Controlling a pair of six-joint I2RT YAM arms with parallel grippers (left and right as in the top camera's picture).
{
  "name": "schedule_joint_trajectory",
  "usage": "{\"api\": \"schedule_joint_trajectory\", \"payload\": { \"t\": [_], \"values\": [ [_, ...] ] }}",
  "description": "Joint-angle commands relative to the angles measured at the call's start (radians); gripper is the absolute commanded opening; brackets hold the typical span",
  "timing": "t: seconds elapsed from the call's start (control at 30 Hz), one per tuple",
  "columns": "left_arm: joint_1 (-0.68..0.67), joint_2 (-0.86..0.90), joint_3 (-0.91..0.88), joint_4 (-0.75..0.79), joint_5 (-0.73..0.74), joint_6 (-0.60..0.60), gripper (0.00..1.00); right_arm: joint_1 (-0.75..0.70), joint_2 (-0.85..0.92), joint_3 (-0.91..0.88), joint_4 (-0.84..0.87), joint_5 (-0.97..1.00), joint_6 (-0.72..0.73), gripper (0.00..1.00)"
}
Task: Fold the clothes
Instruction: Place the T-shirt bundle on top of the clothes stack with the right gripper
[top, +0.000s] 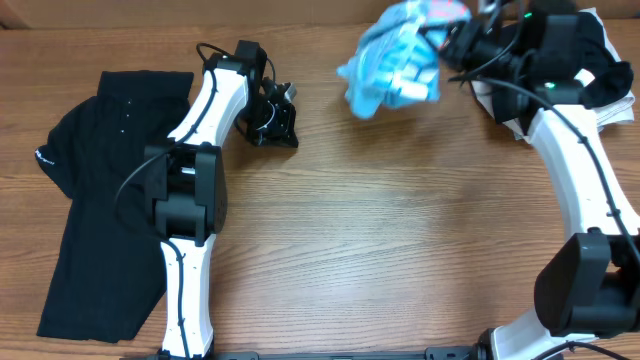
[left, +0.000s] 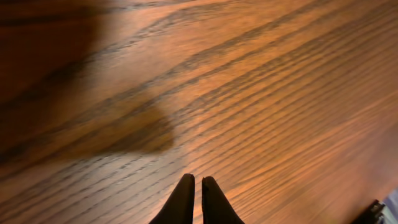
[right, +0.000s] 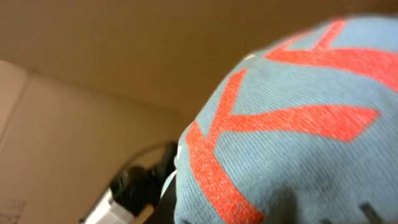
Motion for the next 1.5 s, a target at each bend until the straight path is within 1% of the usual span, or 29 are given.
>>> {"api": "schedule_joint_trajectory", "payload": {
  "t": [0.0,0.17,0.33,0.47,0.57,0.77,0.87,0.93,1.0,1.07,1.17,1.2,1.27,1.33,1.4,1.47],
  "values": [
    [-0.008,0.006,0.003,-0.009,-0.039,0.017,0.1,-0.064,-0.033,0.059,0.088,0.016,0.094,0.04],
    [-0.008,0.006,0.003,-0.019,-0.048,0.017,0.12,-0.15,-0.032,0.06,0.238,0.141,0.193,0.04],
    [-0.008,0.006,0.003,-0.018,-0.056,0.016,0.13,-0.218,-0.021,0.06,0.328,0.252,0.211,0.04],
    [-0.012,0.006,0.003,-0.019,-0.101,0.016,0.13,-0.267,0.026,0.06,0.438,0.28,0.242,0.04],
    [-0.016,0.006,0.003,-0.019,-0.101,0.016,0.14,-0.299,0.077,0.06,0.515,0.299,0.269,0.04],
    [-0.028,0.006,0.003,-0.01,-0.101,0.016,0.14,-0.365,0.205,0.079,0.635,0.314,0.27,0.04],
    [-0.036,0.006,0.003,-0.003,-0.101,0.016,0.14,-0.398,0.27,0.09,0.63,0.301,0.262,0.04],
    [-0.043,0.006,0.003,0.002,-0.101,0.016,0.14,-0.428,0.315,0.09,0.595,0.251,0.255,0.04],
    [-0.047,0.006,0.003,0.01,-0.101,0.016,0.14,-0.453,0.333,0.09,0.512,0.221,0.227,0.04],
    [-0.053,0.006,0.003,0.02,-0.1,0.008,0.14,-0.479,0.333,0.09,0.378,0.215,0.151,0.04],
    [-0.065,0.006,0.003,0.036,-0.101,0.008,0.15,-0.514,0.332,0.09,0.229,0.191,0.049,0.05],
    [-0.069,0.006,0.003,0.043,-0.101,0.008,0.16,-0.525,0.332,0.09,0.178,0.189,0.023,0.1],
    [-0.079,0.006,0.003,0.057,-0.101,0.008,0.17,-0.542,0.332,0.09,0.075,0.19,-0.035,0.26],
    [-0.085,0.006,0.003,0.066,-0.108,0.009,0.18,-0.552,0.332,0.09,-0.026,0.194,-0.111,0.45],
    [-0.092,0.006,0.003,0.068,-0.13,0.008,0.18,-0.557,0.332,0.09,-0.104,0.209,-0.167,0.7],
    [-0.097,0.006,0.002,0.066,-0.157,0.008,0.18,-0.56,0.332,0.09,-0.185,0.23,-0.226,0.84]
  ]
}}
